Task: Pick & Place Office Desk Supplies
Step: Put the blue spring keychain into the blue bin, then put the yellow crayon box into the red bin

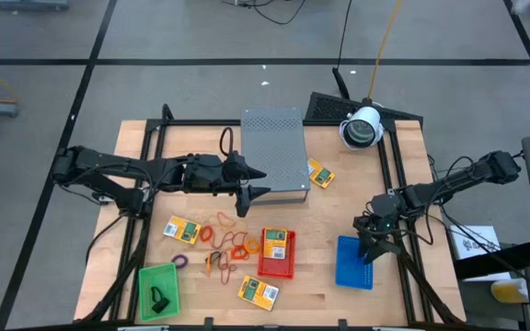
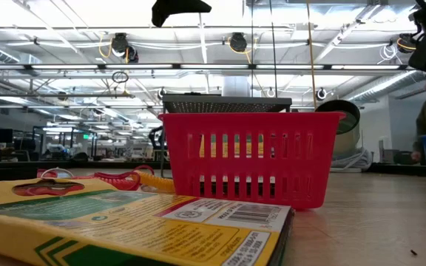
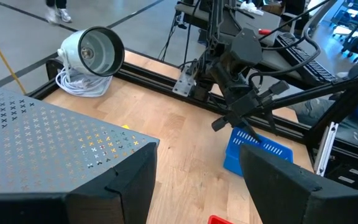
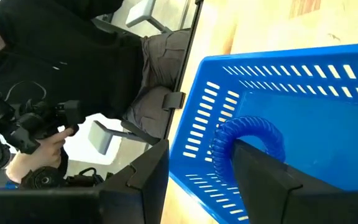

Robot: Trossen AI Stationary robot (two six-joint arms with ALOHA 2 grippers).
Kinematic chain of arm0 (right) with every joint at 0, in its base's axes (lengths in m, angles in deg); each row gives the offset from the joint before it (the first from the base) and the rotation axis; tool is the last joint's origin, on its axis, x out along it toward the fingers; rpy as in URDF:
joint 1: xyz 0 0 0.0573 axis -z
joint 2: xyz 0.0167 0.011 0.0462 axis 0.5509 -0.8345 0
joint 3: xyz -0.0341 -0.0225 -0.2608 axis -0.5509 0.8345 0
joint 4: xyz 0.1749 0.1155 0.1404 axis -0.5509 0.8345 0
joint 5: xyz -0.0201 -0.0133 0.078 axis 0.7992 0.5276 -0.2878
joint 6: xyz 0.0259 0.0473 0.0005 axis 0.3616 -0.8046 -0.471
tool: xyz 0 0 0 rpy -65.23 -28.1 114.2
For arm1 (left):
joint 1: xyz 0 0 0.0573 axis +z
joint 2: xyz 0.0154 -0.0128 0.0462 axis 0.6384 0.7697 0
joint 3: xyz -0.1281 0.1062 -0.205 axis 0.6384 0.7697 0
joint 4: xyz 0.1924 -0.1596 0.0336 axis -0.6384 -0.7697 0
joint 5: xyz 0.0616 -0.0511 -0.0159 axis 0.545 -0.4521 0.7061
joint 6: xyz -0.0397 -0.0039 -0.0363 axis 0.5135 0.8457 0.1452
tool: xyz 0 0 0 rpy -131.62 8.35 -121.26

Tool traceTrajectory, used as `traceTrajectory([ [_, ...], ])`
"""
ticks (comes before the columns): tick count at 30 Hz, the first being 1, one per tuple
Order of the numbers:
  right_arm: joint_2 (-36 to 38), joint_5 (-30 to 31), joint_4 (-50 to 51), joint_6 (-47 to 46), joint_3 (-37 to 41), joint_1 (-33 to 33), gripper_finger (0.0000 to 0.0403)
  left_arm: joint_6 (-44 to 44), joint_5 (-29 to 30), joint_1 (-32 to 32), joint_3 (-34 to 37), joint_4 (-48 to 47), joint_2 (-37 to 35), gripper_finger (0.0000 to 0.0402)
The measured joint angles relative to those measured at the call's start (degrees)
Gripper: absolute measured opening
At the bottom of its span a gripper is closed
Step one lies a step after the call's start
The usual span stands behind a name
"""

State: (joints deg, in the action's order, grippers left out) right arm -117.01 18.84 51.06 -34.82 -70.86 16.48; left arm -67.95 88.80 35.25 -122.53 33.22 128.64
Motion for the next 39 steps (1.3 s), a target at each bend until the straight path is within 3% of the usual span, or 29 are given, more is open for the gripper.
traceTrajectory([
  [9, -0.02, -0.08, -0.95, 3.52, 0.0, 0.09, 0.016, 0.02, 0.0, 0.0, 0.0, 0.02, 0.0, 0.0239],
  [17, 0.0, 2.25, -1.5, 22.53, -0.02, 0.09, 0.016, -0.42, 0.21, 0.0, 0.02, 0.38, 0.0, 0.0239],
  [24, -0.02, 11.34, -2.91, 34.48, -0.04, 0.07, 0.016, -0.21, 0.39, 0.0, 0.02, 2.57, 0.0, 0.0239],
  [31, -0.01, 17.73, -10.73, 36.64, -0.04, 0.07, 0.016, 0.37, -0.5, 0.0, 0.02, 2.62, 0.0, 0.0239],
  [34, -0.02, 24.69, -15.87, 36.81, -0.04, 0.05, 0.016, 0.34, -1.94, 0.0, 0.02, 2.58, 0.0, 0.0239],
  [39, -0.02, 41.51, -18.03, 41.21, -0.05, 0.07, 0.016, -0.57, -3.24, 0.0, 0.02, 2.51, 0.0, 0.0239],
])
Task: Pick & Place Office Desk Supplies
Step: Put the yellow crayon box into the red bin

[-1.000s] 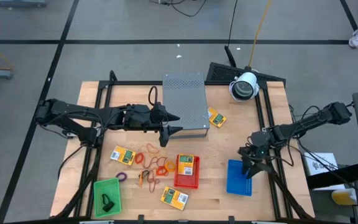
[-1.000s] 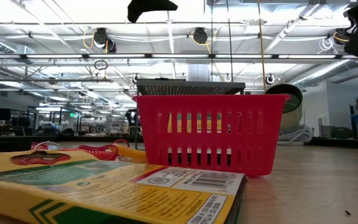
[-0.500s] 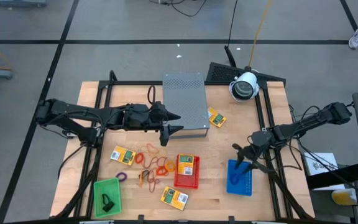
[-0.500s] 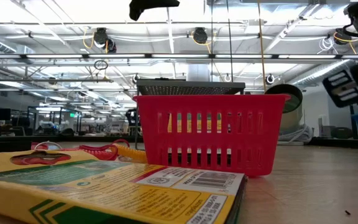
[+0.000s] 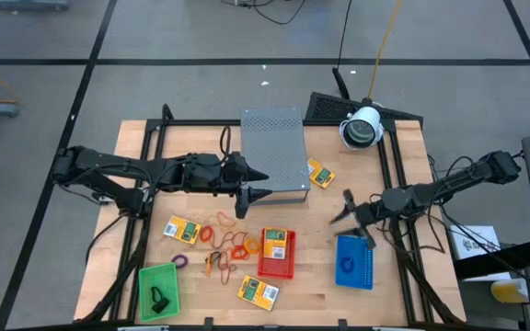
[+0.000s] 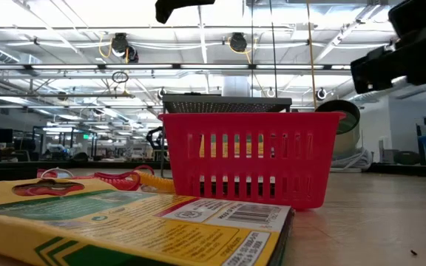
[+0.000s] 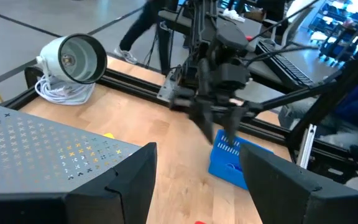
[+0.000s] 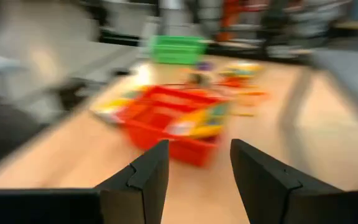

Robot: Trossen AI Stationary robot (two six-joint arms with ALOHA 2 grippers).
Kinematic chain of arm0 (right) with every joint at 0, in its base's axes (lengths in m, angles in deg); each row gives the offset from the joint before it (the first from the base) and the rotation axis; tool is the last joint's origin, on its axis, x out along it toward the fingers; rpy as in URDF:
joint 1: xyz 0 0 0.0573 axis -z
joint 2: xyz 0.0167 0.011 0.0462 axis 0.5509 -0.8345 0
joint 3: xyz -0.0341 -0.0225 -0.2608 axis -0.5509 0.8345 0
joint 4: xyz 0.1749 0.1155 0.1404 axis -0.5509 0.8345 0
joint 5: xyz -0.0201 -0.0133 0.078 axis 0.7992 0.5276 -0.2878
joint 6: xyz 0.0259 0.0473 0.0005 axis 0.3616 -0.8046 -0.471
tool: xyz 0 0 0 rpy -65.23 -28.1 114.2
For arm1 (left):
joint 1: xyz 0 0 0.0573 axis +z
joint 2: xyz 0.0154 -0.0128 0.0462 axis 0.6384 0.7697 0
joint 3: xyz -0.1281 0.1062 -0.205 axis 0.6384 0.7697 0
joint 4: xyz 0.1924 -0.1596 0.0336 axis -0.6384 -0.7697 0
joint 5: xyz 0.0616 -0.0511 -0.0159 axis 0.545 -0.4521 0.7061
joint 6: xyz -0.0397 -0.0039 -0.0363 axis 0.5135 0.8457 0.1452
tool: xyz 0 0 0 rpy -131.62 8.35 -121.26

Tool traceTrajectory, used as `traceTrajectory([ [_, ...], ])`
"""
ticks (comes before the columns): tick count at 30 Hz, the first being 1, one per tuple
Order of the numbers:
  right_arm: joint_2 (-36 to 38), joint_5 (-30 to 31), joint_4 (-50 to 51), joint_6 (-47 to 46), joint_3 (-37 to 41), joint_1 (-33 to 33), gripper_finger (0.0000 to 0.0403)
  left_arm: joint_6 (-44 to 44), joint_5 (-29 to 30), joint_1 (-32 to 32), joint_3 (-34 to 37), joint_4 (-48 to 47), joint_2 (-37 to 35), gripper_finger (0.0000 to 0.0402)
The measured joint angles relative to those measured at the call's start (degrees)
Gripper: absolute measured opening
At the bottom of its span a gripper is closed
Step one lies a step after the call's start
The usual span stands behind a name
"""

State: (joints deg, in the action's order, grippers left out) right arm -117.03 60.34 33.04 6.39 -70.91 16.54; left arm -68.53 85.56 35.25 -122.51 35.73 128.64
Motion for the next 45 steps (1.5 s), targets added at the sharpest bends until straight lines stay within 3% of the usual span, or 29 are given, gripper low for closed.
traceTrajectory([
  [5, -1.02, 14.56, 0.37, 6.23, 0.01, 0.05, 0.016, -1.71, -2.99, 0.0, 0.0, -1.44, -0.58, 0.0239],
  [17, -6.73, 33.97, 7.71, 19.38, -0.02, 0.05, 0.016, -1.63, -3.32, 1.04, 0.01, -5.92, -2.55, 0.0239],
  [23, -10.29, 40.75, 10.38, 21.57, -0.02, 1.3, 0.016, -2.21, -3.21, 1.16, -0.02, -5.68, -3.76, 0.0239],
  [30, -13.9, 40.09, 10.65, 18.28, -0.02, 6.89, 0.016, -2.57, -2.9, 2.02, 0.0, -5.79, -4.35, 0.0239],
  [40, -14.04, 21.09, 7.62, 1.31, -0.02, 16.87, 0.016, -2.44, -2.84, 4.28, 0.0, -5.96, -4.26, 0.0239],
  [45, -13.93, 19.51, 0.32, -3.96, -0.02, 18.83, 0.016, -2.42, -2.84, 5.43, 0.0, -5.96, -4.26, 0.0239],
])
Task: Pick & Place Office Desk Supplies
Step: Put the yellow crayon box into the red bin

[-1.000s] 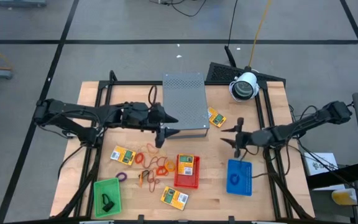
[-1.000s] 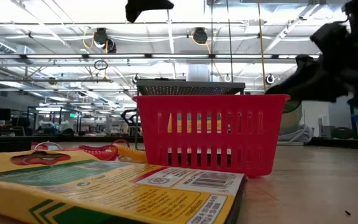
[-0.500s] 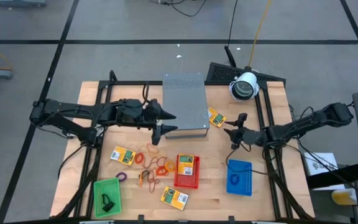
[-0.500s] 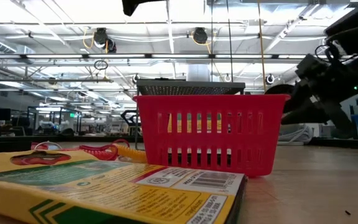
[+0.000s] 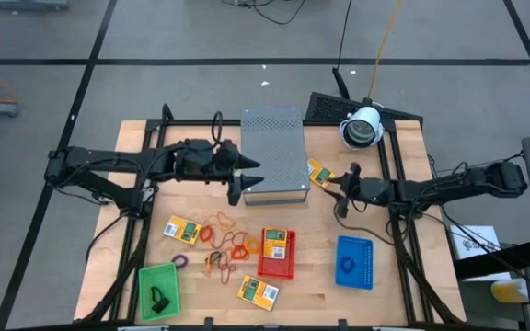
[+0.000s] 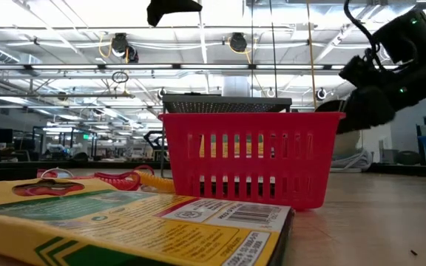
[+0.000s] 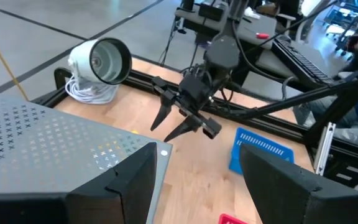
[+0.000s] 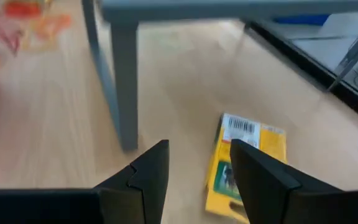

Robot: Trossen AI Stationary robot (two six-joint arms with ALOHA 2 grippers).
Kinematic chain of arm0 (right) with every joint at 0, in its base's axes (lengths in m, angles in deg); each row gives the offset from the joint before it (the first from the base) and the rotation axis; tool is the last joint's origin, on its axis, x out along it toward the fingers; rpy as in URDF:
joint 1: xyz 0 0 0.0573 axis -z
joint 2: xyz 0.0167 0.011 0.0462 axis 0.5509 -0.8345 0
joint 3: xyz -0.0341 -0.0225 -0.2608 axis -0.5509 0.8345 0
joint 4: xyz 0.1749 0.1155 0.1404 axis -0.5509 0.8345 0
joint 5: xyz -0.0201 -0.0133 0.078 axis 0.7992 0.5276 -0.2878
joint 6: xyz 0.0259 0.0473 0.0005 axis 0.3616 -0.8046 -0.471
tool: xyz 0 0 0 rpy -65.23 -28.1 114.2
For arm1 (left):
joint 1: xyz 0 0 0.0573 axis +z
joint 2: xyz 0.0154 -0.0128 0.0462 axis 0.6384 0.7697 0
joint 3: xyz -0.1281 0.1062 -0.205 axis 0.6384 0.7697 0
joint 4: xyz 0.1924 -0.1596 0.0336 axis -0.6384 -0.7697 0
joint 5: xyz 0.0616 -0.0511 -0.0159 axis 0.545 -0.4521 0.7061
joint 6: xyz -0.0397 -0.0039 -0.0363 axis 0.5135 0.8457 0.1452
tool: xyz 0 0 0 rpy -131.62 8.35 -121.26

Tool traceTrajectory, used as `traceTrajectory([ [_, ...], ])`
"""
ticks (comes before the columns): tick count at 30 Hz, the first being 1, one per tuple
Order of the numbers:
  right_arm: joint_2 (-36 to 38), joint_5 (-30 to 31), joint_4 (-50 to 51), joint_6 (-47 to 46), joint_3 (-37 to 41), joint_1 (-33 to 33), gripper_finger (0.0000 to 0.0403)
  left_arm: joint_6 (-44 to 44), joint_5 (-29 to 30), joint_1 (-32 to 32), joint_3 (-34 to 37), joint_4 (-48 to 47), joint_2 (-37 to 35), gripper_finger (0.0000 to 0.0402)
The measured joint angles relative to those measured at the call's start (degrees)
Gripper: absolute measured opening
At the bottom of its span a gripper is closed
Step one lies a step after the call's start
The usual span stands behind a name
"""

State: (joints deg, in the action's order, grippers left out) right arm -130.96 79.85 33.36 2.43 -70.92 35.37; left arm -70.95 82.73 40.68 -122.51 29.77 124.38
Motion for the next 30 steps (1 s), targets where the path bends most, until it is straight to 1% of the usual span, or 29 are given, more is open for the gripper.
traceTrajectory([
  [2, 0.39, -0.02, -0.7, -3.64, -0.01, 0.79, 0.016, 0.01, 0.0, 0.3, 0.0, 0.0, 0.0, 0.0239],
  [3, 0.57, 0.0, -0.85, -6.91, -0.02, 1.23, 0.016, 0.03, 0.0, 0.41, 0.0, -0.02, 0.0, 0.0239],
  [9, 1.36, -0.02, -1.0, -32.4, 0.0, 3.0, 0.016, -0.11, 0.0, 0.44, 0.0, -0.01, 0.0, 0.0239],
  [11, 1.37, -0.02, -1.0, -39.86, -0.02, 3.28, 0.016, -0.81, -0.04, 0.61, 0.0, 0.0, 0.0, 0.0239],
  [15, 1.36, -0.09, -0.47, -57.85, 0.0, 3.36, 0.016, -2.79, -1.2, 1.12, 0.0, 0.0, 0.0, 0.0239],
  [18, 1.36, -1.63, 0.16, -70.22, -0.02, 3.36, 0.016, -4.47, -1.99, 1.32, 0.0, 0.0, 0.0, 0.0239],
  [22, 1.36, -3.02, 3.4, -78.7, -0.02, 3.34, 0.016, -5.05, -2.05, 1.23, 0.0, -0.5, 0.0, 0.0239],
  [26, 1.34, -1.45, 12.7, -86.59, -0.02, 3.35, 0.016, -5.42, -2.11, 0.6, 0.0, -3.49, 0.0, 0.0239],
  [28, 1.34, -0.86, 16.02, -88.85, 0.0, 3.93, 0.016, -5.39, -2.13, 0.24, 0.0, -4.54, 0.0, 0.0239],
  [30, 1.34, -1.04, 16.73, -88.94, 0.0, 5.21, 0.016, -5.38, -2.16, -0.14, 0.0, -5.02, 0.0, 0.0239],
])
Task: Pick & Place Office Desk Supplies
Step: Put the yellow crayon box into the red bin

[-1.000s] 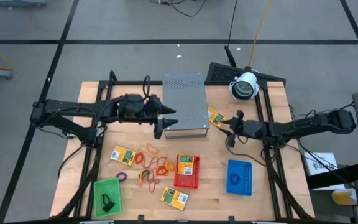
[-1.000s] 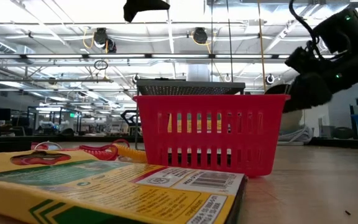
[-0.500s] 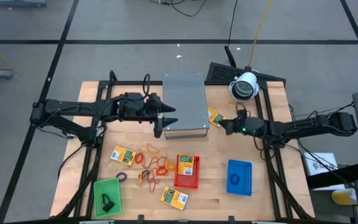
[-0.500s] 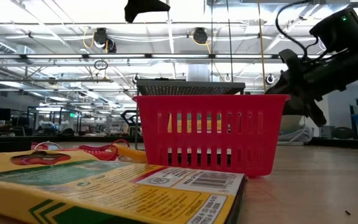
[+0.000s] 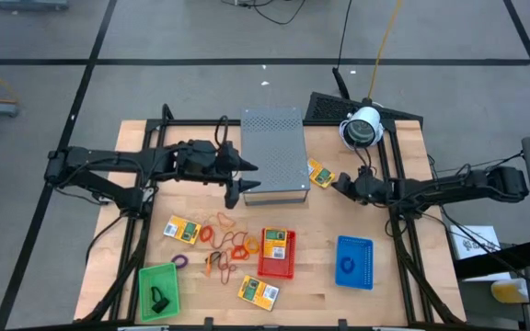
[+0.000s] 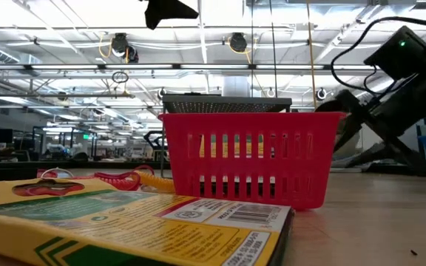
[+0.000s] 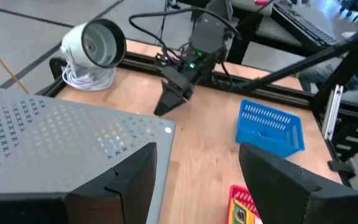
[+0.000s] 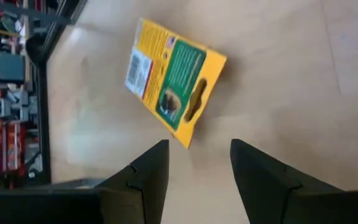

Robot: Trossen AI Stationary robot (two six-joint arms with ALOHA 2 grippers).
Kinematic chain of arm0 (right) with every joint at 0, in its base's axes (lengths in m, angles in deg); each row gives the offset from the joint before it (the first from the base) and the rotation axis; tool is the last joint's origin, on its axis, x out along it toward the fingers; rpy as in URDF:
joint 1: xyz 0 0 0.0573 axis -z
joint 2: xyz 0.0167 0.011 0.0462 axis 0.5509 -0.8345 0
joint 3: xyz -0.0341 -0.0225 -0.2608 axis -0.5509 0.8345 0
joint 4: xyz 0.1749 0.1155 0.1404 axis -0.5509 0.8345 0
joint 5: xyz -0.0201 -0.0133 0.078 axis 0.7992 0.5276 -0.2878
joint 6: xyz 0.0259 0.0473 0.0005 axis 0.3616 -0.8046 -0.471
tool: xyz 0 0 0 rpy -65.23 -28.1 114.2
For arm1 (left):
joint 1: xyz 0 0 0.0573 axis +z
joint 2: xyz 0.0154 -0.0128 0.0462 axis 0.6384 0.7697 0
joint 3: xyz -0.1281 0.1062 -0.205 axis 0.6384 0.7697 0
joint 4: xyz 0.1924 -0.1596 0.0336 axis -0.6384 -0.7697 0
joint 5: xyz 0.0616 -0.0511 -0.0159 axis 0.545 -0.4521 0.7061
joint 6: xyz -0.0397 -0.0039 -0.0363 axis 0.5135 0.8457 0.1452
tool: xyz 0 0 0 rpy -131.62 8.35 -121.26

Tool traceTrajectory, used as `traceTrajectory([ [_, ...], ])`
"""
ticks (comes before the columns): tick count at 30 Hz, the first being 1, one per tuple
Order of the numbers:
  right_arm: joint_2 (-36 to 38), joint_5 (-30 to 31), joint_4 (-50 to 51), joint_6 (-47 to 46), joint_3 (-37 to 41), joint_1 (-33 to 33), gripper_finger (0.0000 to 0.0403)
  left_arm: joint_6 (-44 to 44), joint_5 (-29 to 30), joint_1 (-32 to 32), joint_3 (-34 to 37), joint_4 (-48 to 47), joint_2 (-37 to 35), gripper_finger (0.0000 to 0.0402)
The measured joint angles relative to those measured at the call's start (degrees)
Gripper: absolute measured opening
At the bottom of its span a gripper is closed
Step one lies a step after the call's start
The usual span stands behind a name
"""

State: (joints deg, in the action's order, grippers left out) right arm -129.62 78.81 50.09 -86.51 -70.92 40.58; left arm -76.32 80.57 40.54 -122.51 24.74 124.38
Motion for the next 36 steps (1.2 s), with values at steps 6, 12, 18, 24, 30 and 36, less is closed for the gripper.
traceTrajectory([
  [6, -0.02, -0.52, -3.18, 1.39, 0.0, 4.64, 0.016, -0.24, -0.91, -1.25, 0.0, -0.12, 0.0, 0.0239],
  [12, -0.88, -4.03, -3.18, 1.39, 0.0, 8.31, 0.016, -0.21, -6.52, -1.35, 0.0, -0.21, 0.0, 0.0239],
  [18, -0.92, -4.89, -4.93, 0.76, 0.0, 9.88, 0.016, -0.22, -9.01, -1.35, 0.0, -0.76, 0.0, 0.0239],
  [24, -1.43, -4.91, -5.19, -0.08, 0.0, 10.13, 0.016, -0.24, -9.01, -0.87, 0.0, -2.2, 0.0, 0.0239],
  [30, -4.5, -4.91, -5.54, -1.55, 0.0, 10.13, 0.016, 0.15, -8.99, 0.86, 0.0, -3.5, -0.24, 0.0239],
  [36, -8.41, -4.91, -8.88, -1.65, 0.0, 10.13, 0.016, 0.24, -8.97, 1.49, 0.0, -3.84, -0.26, 0.0239],
])
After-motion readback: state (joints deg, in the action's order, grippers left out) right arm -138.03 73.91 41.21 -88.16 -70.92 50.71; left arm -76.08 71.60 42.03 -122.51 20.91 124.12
